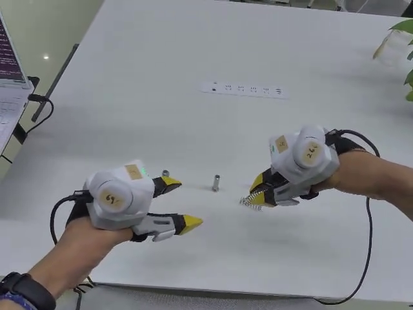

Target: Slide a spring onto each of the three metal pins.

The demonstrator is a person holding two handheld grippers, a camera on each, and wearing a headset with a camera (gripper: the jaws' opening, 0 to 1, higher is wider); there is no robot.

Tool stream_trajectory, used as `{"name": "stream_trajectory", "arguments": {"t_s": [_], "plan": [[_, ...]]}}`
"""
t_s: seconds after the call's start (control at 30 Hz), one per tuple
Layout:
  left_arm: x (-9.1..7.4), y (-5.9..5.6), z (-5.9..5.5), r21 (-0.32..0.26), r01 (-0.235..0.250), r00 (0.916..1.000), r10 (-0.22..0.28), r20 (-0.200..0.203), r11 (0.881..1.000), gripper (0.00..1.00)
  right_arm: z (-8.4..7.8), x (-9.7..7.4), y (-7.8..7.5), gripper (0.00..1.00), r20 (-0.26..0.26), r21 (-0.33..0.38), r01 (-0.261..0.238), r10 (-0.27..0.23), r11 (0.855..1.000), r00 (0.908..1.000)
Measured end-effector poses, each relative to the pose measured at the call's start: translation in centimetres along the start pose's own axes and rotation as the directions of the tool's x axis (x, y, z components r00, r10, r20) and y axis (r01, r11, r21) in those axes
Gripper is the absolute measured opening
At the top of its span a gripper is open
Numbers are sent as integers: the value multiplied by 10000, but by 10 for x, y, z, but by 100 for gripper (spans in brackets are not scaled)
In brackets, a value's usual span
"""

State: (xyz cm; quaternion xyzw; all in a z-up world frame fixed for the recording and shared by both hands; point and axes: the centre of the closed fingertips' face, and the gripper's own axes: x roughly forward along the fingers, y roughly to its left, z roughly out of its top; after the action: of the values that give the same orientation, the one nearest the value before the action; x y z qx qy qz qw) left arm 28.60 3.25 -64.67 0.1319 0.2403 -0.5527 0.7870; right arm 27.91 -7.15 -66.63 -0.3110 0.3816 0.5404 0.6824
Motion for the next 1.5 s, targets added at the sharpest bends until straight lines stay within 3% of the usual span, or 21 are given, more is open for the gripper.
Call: {"name": "stream_trajectory", "arguments": {"t_s": [0.5, 0.87, 0.97, 1.5], "plan": [[-29, 22, -21, -687, -887, 9961, 883, -77, 9937, 56, 0, 13, -32, 8, -313, 301, 464, -454, 9985, 9985], [-47, 32, -42, -1103, -1307, 9913, 1282, -301, 9853, 64, 3, 22, -46, 8, -327, 426, 521, -507, 9977, 9982], [-52, 34, -46, -1396, -1336, 9910, 1317, -232, 9811, 68, 3, 25, -49, 8, -343, 495, 537, -521, 9973, 9981], [-67, 38, -62, -1657, -1699, 9852, 1633, -522, 9714, 79, 12, 44, -63, 9, -417, 508, 446, -425, 9977, 9982]]}}
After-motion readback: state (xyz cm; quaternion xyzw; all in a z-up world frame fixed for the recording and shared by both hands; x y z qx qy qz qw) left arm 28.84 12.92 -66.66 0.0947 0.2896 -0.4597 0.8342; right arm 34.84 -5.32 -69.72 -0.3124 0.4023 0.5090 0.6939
